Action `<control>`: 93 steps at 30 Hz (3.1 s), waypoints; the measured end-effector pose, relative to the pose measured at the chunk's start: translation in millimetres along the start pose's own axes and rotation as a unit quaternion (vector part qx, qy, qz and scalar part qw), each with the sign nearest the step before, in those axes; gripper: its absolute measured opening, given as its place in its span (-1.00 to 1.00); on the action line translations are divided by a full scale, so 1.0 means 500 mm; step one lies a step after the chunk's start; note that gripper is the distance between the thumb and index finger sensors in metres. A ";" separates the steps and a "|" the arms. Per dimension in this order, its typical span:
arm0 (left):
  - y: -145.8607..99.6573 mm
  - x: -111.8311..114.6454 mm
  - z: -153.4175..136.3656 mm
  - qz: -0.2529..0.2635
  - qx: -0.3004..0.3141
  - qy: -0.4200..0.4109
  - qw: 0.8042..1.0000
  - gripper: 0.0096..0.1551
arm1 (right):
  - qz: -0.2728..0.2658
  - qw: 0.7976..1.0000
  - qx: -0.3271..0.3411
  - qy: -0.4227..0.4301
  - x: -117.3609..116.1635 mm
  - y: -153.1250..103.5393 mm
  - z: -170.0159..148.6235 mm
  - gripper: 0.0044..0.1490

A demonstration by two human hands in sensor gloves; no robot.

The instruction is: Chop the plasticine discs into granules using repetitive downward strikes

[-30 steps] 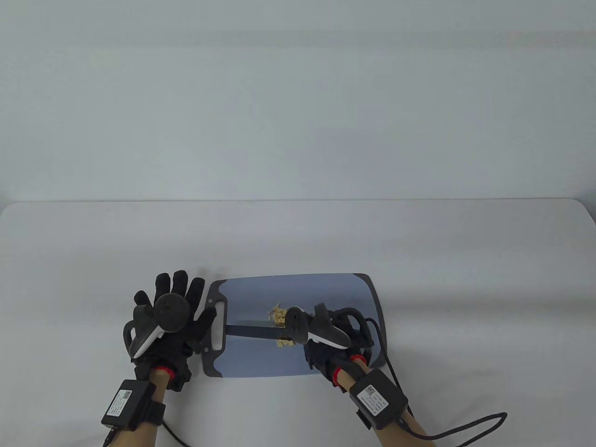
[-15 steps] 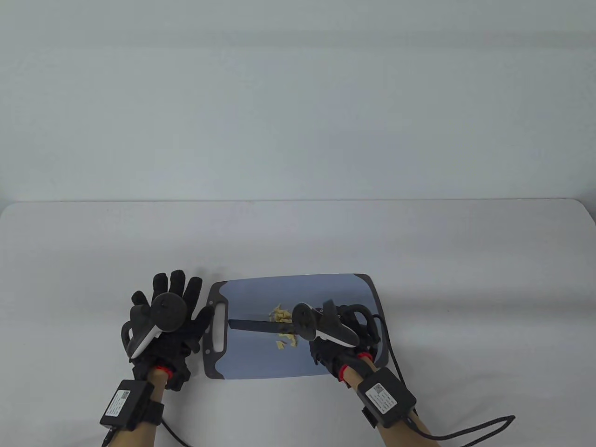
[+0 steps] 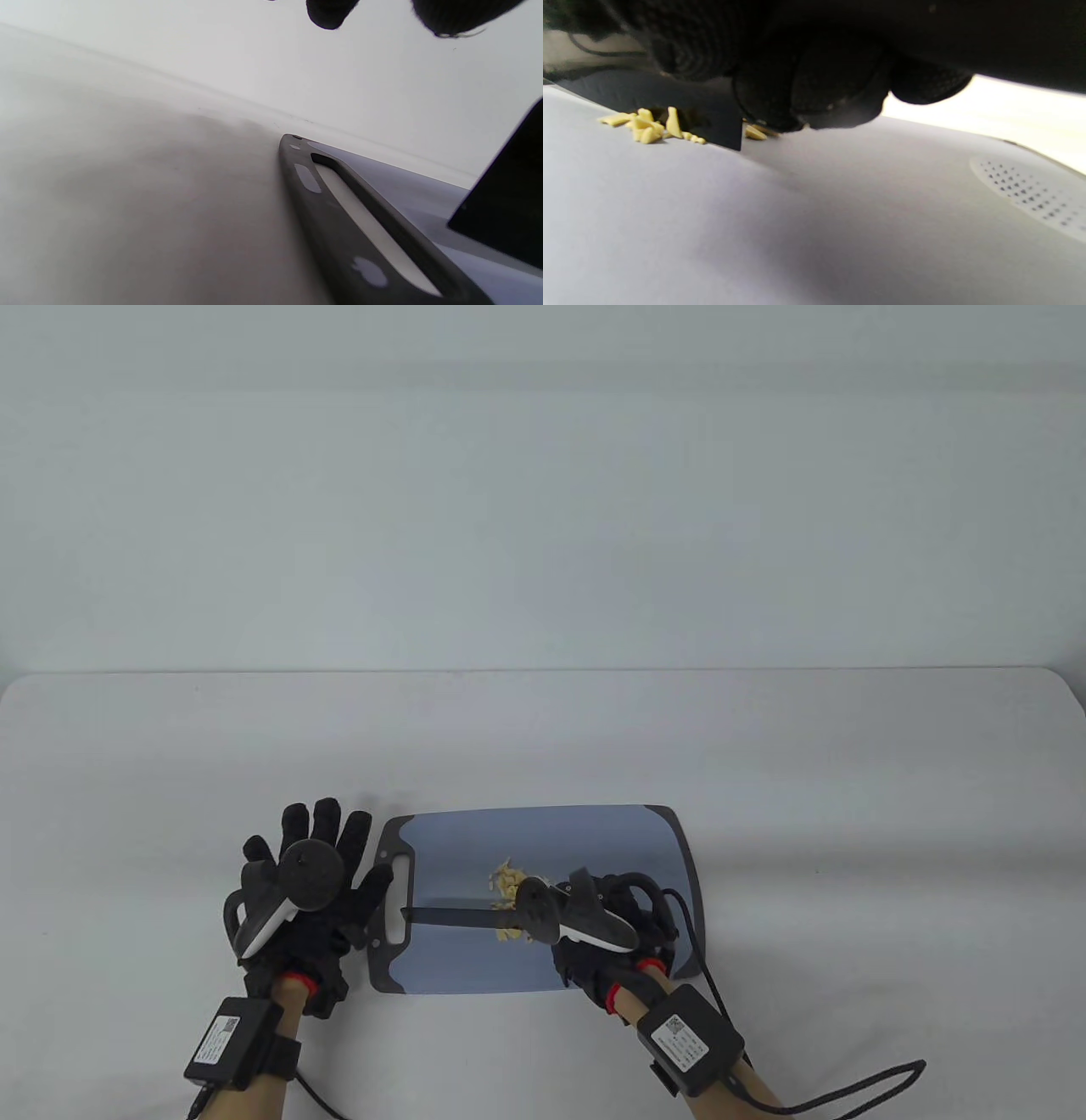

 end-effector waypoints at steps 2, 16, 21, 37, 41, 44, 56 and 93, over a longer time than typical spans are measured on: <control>-0.001 -0.002 -0.003 0.002 -0.001 -0.005 1.000 -0.03 | -0.021 1.000 -0.008 -0.007 0.008 -0.002 -0.014 -0.39; 0.000 -0.002 -0.006 0.001 -0.005 -0.005 1.000 -0.04 | -0.025 1.000 -0.010 -0.008 0.011 -0.009 -0.010 -0.39; 0.000 -0.001 -0.005 0.000 -0.004 -0.005 1.000 -0.04 | -0.025 1.000 -0.017 -0.006 -0.006 -0.008 -0.002 -0.38; -0.002 -0.006 -0.010 0.002 -0.009 -0.013 1.000 -0.04 | -0.028 0.990 -0.090 0.108 0.044 -0.013 -0.073 -0.42; -0.002 -0.005 -0.008 0.002 -0.008 -0.009 1.000 -0.04 | 0.002 0.992 -0.102 0.078 0.023 -0.010 -0.055 -0.43; -0.002 -0.005 -0.010 0.003 -0.009 -0.011 1.000 -0.04 | 0.039 0.991 -0.110 0.064 0.001 -0.005 -0.042 -0.44; -0.001 -0.004 -0.004 0.003 -0.005 -0.008 1.000 -0.04 | 0.084 0.989 -0.113 0.045 -0.008 0.009 -0.024 -0.41; -0.001 -0.001 0.000 0.004 -0.002 -0.002 1.000 0.01 | 0.047 0.990 -0.115 0.070 -0.006 0.012 -0.031 -0.44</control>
Point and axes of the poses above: the tracker on the back of each hand, its own z axis roughly to the thumb side, its own y axis roughly from the wrist to the fingertips, x = y × z, the point moved 3 cm from there along y, roughly from the wrist to the fingertips
